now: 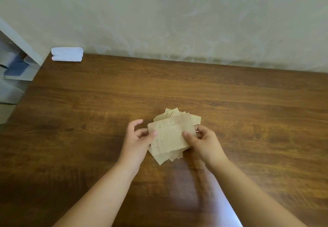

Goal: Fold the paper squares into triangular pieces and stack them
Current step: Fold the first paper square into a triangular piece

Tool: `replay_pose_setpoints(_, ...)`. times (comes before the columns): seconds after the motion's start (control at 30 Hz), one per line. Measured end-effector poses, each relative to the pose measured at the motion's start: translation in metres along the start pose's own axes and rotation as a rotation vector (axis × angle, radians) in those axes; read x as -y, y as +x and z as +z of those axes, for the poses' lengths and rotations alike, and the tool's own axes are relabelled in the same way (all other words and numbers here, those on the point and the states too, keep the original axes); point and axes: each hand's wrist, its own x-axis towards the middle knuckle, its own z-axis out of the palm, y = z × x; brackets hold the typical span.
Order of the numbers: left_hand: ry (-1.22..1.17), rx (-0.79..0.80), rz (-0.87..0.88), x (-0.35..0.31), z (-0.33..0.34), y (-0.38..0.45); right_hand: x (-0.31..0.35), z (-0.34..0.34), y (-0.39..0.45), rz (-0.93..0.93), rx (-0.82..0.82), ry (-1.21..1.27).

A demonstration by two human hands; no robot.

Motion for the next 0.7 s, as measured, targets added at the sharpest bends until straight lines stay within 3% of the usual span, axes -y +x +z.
replay_pose_setpoints(0.1,-0.082,0.166,-0.124,-0.003,0.002,-0.01,-0.004,-0.002,-0.014,0.064,0.019,0.173)
replay_pose_setpoints(0.33,0.09,0.194,-0.012,0.006,0.002,-0.016,-0.014,-0.02,-0.036,0.055,0.084,0.229)
replay_pose_setpoints(0.5,0.174,0.25,0.074,0.014,0.01,-0.005,-0.02,-0.03,-0.019,-0.029,0.16,0.128)
replay_pose_setpoints(0.7,-0.019,0.318,0.186,0.041,0.009,0.009,-0.055,-0.025,-0.006,-0.158,0.082,0.184)
